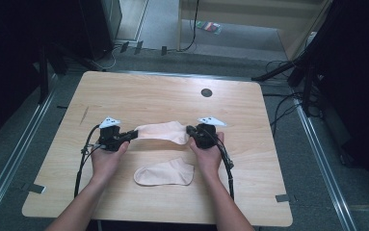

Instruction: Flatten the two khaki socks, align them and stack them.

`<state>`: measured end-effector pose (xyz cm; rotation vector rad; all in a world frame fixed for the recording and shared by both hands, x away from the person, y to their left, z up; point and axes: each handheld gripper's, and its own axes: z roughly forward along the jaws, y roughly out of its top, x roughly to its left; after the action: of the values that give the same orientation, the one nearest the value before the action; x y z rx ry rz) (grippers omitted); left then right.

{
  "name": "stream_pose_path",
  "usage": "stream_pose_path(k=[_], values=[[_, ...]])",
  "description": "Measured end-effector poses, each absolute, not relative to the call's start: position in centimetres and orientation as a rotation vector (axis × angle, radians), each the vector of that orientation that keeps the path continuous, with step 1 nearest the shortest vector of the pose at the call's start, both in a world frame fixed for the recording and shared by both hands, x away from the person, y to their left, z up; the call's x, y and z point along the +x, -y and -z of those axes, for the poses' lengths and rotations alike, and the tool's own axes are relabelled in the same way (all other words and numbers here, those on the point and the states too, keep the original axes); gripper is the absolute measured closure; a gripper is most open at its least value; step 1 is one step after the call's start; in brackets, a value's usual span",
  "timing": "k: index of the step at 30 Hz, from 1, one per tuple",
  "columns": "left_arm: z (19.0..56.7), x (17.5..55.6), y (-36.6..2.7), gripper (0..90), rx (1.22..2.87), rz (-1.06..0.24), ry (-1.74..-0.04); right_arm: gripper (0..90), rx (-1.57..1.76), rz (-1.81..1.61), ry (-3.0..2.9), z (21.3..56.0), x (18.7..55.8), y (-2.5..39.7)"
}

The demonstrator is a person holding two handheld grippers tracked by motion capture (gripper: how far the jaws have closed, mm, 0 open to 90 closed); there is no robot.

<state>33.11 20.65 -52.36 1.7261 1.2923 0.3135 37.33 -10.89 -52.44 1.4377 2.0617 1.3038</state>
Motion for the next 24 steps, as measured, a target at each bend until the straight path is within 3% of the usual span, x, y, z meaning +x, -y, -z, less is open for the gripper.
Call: stream_pose_path(k=[24], values=[[50.3, 27.5, -21.7, 90.0, 1.691, -0.346, -1.171, 88.4, 1.384, -1.381, -2.027, 48.9, 32.0, 12.9]])
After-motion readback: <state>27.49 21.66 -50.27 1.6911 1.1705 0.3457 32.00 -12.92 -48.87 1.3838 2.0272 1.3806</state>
